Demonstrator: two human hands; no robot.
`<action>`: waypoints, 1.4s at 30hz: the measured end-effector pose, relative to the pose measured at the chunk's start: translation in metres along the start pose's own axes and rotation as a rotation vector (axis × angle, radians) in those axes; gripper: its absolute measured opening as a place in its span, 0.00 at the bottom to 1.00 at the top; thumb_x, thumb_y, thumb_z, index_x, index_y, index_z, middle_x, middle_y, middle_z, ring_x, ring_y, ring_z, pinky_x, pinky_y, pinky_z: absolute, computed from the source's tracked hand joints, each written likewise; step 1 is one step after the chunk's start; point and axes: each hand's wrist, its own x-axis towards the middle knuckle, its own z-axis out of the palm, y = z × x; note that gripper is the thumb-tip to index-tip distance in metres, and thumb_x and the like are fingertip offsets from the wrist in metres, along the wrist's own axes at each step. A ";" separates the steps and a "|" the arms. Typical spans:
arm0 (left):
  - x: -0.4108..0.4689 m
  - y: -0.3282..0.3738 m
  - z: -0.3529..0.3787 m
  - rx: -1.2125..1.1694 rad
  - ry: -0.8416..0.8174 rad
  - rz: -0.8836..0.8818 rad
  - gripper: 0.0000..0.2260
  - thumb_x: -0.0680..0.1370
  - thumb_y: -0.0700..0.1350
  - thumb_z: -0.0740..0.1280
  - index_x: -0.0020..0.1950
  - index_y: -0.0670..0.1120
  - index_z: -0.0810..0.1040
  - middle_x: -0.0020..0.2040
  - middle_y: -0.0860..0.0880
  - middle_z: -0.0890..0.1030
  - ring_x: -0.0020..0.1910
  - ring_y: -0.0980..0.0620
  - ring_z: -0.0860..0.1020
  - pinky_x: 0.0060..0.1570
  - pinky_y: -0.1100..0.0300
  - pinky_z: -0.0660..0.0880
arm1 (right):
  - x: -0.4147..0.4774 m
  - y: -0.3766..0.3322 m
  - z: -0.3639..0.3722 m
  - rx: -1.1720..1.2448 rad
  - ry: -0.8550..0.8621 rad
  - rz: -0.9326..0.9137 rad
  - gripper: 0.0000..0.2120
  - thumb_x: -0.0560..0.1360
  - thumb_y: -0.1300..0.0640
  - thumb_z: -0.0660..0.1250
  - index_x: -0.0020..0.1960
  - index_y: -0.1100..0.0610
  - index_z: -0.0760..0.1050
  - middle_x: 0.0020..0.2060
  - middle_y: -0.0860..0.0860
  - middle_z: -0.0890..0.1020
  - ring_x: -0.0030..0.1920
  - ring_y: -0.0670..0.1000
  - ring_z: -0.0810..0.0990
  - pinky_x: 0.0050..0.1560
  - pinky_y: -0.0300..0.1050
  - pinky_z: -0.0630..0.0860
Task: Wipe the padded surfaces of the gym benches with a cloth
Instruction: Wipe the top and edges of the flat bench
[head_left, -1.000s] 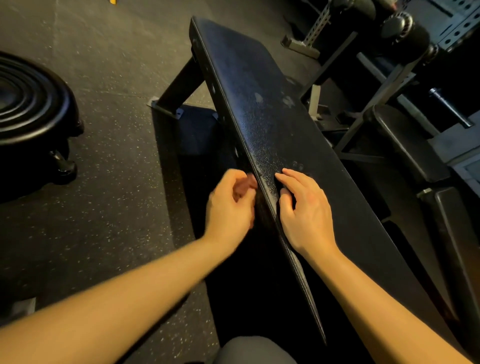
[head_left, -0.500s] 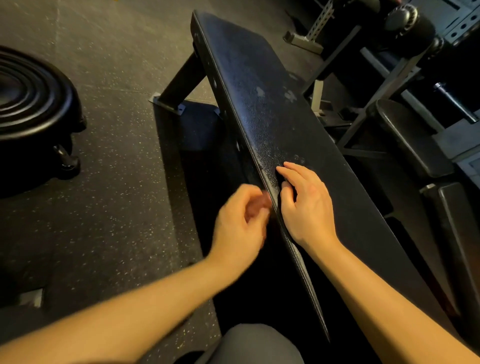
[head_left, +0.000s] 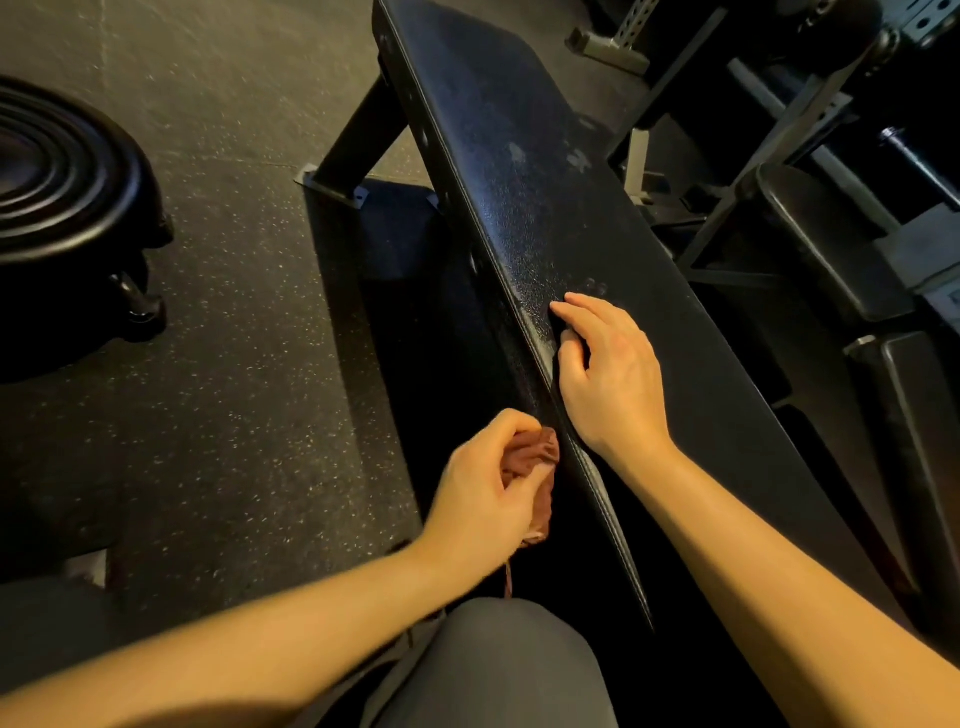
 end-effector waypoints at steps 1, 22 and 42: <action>0.005 0.001 -0.002 -0.007 0.025 -0.006 0.10 0.79 0.35 0.69 0.52 0.50 0.78 0.43 0.57 0.82 0.41 0.57 0.83 0.40 0.63 0.79 | -0.001 0.000 0.000 -0.001 -0.003 0.001 0.17 0.82 0.58 0.61 0.68 0.53 0.79 0.68 0.46 0.78 0.70 0.46 0.72 0.71 0.44 0.65; 0.091 0.002 -0.042 0.032 0.395 -0.124 0.14 0.75 0.38 0.73 0.56 0.51 0.76 0.47 0.56 0.79 0.44 0.61 0.77 0.40 0.75 0.69 | 0.002 0.005 0.002 0.028 0.002 0.008 0.16 0.81 0.57 0.61 0.67 0.52 0.79 0.68 0.46 0.78 0.70 0.46 0.72 0.72 0.48 0.68; -0.003 0.008 -0.016 -0.030 -0.020 -0.116 0.15 0.72 0.36 0.73 0.51 0.55 0.80 0.45 0.54 0.82 0.40 0.55 0.82 0.39 0.62 0.78 | 0.002 0.004 0.002 0.033 0.011 0.000 0.17 0.80 0.57 0.61 0.66 0.53 0.80 0.67 0.47 0.79 0.69 0.47 0.74 0.70 0.49 0.70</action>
